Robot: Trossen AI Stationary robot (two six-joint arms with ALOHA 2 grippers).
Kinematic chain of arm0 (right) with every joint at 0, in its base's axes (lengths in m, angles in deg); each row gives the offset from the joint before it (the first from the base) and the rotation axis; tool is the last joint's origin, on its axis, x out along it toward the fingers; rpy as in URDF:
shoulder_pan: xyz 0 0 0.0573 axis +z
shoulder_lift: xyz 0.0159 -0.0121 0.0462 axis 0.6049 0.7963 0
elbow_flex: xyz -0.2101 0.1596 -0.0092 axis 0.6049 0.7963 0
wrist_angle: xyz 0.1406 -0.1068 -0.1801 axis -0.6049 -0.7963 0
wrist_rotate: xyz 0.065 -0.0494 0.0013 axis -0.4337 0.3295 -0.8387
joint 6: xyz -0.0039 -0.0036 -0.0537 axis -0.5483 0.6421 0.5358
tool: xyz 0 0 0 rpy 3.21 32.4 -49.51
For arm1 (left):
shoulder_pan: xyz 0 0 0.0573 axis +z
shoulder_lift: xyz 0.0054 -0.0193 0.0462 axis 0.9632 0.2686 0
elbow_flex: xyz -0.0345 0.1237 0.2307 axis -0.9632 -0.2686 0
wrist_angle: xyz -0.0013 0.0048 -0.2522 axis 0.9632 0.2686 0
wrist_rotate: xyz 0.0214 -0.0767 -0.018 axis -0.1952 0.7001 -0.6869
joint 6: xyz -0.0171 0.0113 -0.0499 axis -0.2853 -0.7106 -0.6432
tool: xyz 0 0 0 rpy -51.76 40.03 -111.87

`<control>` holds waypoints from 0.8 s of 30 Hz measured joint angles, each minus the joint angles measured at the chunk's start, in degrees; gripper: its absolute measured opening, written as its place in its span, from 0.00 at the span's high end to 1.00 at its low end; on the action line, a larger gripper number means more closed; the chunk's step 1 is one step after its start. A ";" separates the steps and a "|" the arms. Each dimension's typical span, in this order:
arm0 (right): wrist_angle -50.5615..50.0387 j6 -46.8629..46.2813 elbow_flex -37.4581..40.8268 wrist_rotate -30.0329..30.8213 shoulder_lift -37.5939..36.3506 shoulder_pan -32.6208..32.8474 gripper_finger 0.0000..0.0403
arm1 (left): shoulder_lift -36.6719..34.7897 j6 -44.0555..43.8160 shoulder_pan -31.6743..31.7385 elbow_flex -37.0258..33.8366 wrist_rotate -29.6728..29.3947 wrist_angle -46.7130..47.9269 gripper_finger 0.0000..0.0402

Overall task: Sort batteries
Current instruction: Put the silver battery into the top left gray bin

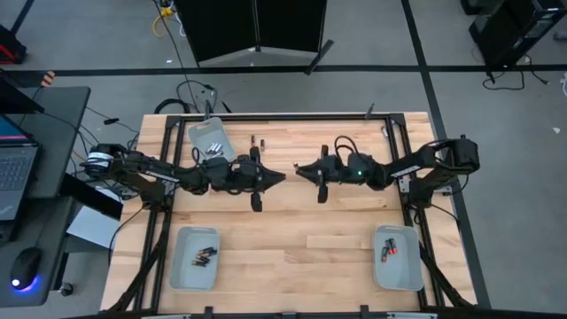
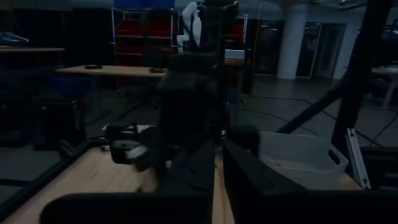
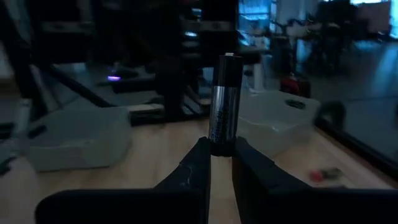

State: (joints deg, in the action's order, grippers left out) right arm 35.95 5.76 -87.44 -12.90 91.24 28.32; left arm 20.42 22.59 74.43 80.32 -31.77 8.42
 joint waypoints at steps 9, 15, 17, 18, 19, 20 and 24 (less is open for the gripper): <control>1.05 2.97 -2.42 3.63 0.01 6.03 0.87 | 1.05 -0.11 0.02 0.15 2.96 -0.59 0.69; 1.52 3.86 -2.80 4.71 0.01 7.36 0.87 | 5.53 -0.28 0.01 1.84 3.78 -1.92 0.65; 1.55 3.88 -2.80 5.26 0.01 7.73 0.87 | 6.47 -0.30 0.14 1.97 2.46 -3.83 0.65; 1.58 3.88 -2.80 5.51 0.01 7.89 0.87 | 6.83 -0.32 0.26 1.97 2.21 -4.98 0.65; 1.59 3.90 -2.80 5.91 0.01 8.05 0.87 | 7.17 -0.67 0.43 1.99 2.24 -6.04 0.64; 1.57 4.04 -2.80 6.18 0.01 8.18 0.87 | 7.29 -1.43 0.66 1.99 2.53 -6.48 0.64; 1.64 4.22 -2.80 6.19 0.01 8.34 0.87 | 7.32 -3.32 1.19 1.97 3.93 -8.12 0.64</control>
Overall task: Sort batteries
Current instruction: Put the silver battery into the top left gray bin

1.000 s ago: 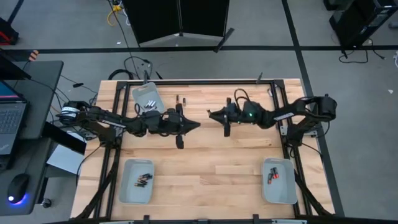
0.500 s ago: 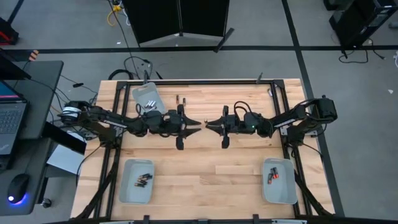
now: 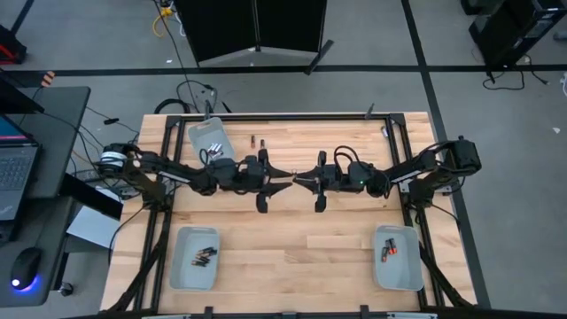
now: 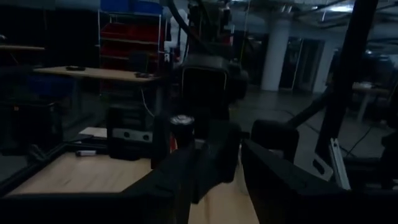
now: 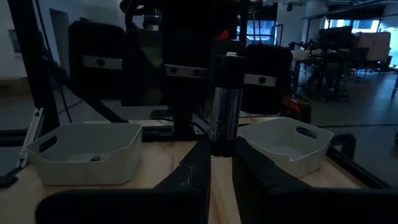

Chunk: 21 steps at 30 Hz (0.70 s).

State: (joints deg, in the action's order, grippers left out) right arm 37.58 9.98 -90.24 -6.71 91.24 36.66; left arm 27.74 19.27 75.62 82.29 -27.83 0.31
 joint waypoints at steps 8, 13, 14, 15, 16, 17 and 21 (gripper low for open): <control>-0.68 0.52 0.00 -0.23 0.00 0.00 0.87 | -0.04 -2.05 1.11 0.02 0.88 -0.67 0.64; -0.76 0.75 0.00 -1.16 0.04 0.47 0.87 | -0.07 -2.18 1.11 0.06 1.13 -0.46 0.64; -0.73 1.04 0.00 -1.16 0.04 0.66 0.87 | -0.07 -2.35 1.11 0.07 1.29 -0.23 0.64; -0.73 1.19 0.00 -1.15 0.04 0.87 0.87 | -0.07 -2.39 1.11 0.07 1.40 -0.11 0.64; -0.73 1.19 0.00 -1.14 0.04 0.99 0.87 | -0.07 -2.41 1.11 0.07 1.45 -0.08 0.64; -0.73 1.19 0.00 -1.14 0.04 1.17 0.87 | -0.07 -2.41 1.11 0.07 1.49 -0.09 0.64; -0.68 1.19 0.00 -1.14 0.04 1.40 0.87 | -0.07 -2.41 1.06 0.07 2.30 -0.08 0.64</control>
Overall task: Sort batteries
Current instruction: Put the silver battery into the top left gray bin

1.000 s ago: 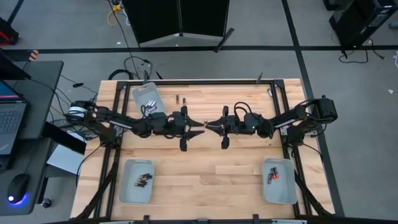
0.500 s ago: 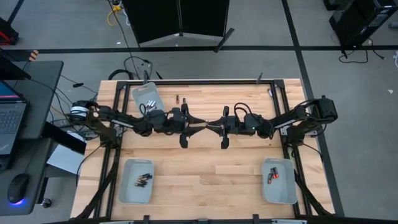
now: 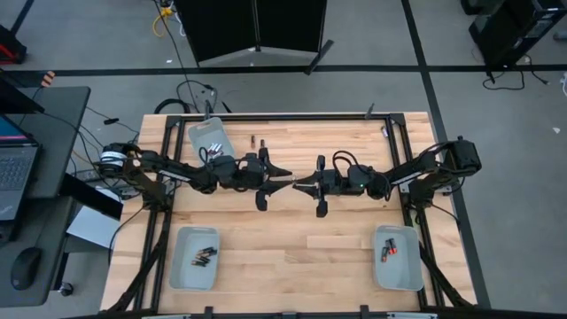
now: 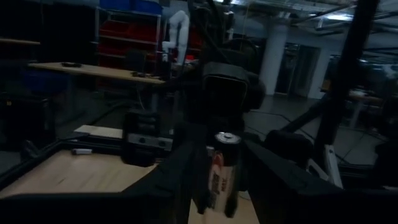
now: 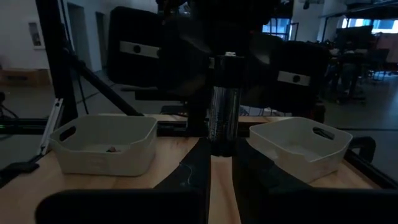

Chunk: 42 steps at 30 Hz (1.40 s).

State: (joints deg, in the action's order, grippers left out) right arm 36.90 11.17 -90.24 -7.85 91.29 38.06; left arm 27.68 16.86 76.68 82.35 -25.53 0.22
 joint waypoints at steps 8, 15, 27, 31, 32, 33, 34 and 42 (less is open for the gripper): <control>0.07 0.40 0.00 0.02 0.00 0.00 0.87 | -0.02 -0.13 0.00 0.00 4.84 0.02 0.64; 0.09 0.42 0.00 0.05 0.00 -0.04 0.87 | -0.02 -0.10 0.02 0.00 4.87 0.02 0.65; 0.09 0.37 0.00 -0.18 0.00 -0.04 0.87 | -0.02 0.07 0.00 0.00 4.48 0.09 0.65; 0.09 0.37 0.00 -0.39 0.00 -0.04 0.87 | -0.02 0.09 0.00 1.25 4.44 3.55 0.65; 0.11 0.37 0.00 -0.41 0.00 -0.04 0.87 | -0.02 0.25 0.00 2.19 4.42 5.84 0.65; 0.11 0.37 0.00 -0.42 0.00 -0.04 0.87 | -0.02 0.80 0.00 3.16 4.40 7.97 0.65; 0.13 0.37 0.00 -0.44 0.00 -0.04 0.87 | -0.02 1.28 -0.01 4.13 4.35 9.81 0.65; 0.24 0.37 0.00 -0.85 0.00 -0.04 0.87 | -0.04 2.04 -0.02 5.77 5.61 10.04 0.65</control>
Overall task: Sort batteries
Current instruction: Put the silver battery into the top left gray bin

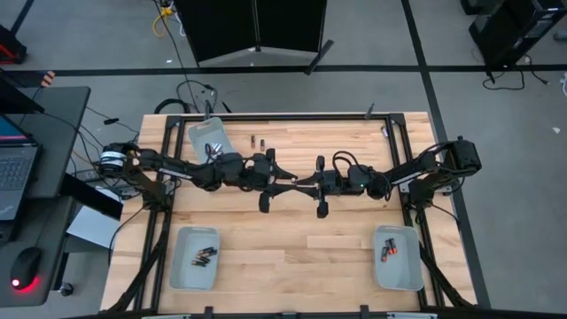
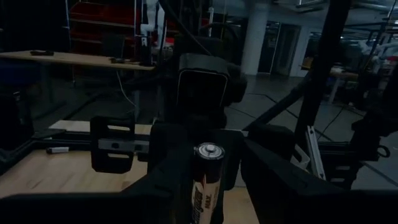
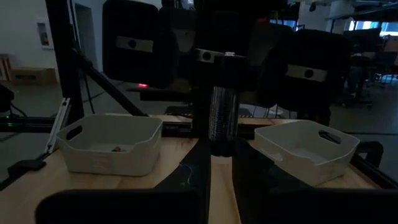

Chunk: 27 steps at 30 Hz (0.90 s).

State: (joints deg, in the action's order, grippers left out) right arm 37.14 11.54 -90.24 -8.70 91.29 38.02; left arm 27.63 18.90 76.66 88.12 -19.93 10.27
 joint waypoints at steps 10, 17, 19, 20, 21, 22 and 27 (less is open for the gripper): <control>-0.11 -0.19 0.00 -0.39 0.00 0.00 0.87 | 0.00 2.82 0.02 -0.22 -1.32 0.05 0.87; -0.15 -2.01 0.02 -0.01 0.00 -0.02 0.80 | -0.17 5.04 -0.04 -0.02 -1.77 0.80 0.87; -0.04 -2.75 0.02 1.45 0.00 0.00 0.74 | -0.82 6.32 -0.04 0.99 -1.93 3.33 0.87; -0.02 -3.01 0.00 2.09 -0.02 0.00 0.71 | -1.46 7.06 -0.04 1.62 -2.02 5.49 0.87; -0.15 -3.12 0.00 2.71 -0.02 0.00 0.68 | -2.22 7.98 -0.04 2.32 -2.20 7.78 0.87; -0.63 -3.12 0.02 3.26 -0.02 -0.02 0.66 | -3.20 8.84 -0.05 3.16 -2.58 10.60 0.87; -3.91 -3.17 0.02 4.66 0.00 -0.15 0.55 | -10.01 13.76 -0.09 7.86 -7.37 30.86 0.87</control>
State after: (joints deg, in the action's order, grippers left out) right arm 33.23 8.37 -90.22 -4.04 91.29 37.87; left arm 17.62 32.66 76.57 95.99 -27.30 41.13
